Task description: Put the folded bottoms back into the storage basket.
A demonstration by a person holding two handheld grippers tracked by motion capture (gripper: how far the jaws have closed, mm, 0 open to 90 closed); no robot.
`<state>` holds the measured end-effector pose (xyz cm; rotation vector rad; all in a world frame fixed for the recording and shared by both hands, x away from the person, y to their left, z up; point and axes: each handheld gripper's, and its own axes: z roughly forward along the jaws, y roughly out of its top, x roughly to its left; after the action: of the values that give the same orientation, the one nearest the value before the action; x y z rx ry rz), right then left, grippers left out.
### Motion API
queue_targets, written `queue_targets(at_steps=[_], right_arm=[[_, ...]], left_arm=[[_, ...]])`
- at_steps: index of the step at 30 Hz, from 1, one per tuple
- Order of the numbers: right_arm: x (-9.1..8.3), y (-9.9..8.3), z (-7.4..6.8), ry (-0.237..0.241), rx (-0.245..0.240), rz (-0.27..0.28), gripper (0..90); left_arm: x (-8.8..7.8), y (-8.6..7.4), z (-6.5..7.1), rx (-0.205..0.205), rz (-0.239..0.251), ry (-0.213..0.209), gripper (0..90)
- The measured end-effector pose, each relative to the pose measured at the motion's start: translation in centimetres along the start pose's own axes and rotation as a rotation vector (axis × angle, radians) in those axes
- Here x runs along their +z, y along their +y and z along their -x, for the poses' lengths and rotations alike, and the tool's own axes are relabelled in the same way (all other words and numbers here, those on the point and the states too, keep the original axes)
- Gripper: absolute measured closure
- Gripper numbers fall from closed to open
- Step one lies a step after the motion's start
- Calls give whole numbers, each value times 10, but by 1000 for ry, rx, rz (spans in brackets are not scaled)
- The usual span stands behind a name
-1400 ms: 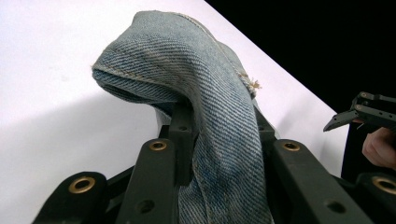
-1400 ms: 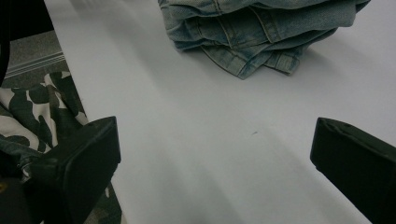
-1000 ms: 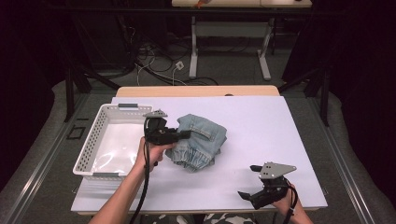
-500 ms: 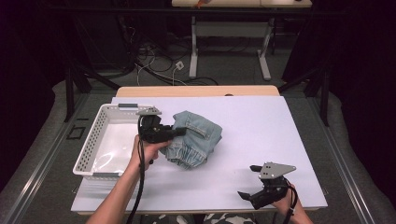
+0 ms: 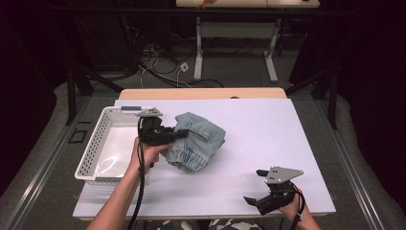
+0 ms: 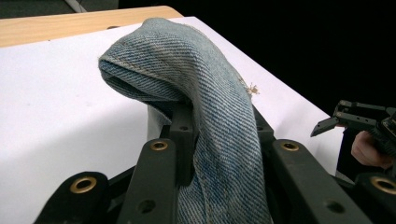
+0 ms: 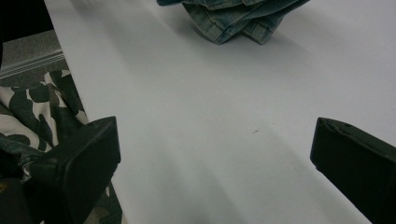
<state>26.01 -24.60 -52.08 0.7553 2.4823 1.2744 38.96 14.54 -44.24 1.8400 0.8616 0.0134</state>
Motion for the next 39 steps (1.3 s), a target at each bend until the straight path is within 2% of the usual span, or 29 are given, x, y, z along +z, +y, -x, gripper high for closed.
queue_targets(at_steps=[22,39], right_arm=[[0,0,0,-2,-1,-1,13],[0,0,0,-2,-2,-2,14]], left_arm=[[-25,9,1,31,42,61,723],[-42,14,1,44,68,87,725]])
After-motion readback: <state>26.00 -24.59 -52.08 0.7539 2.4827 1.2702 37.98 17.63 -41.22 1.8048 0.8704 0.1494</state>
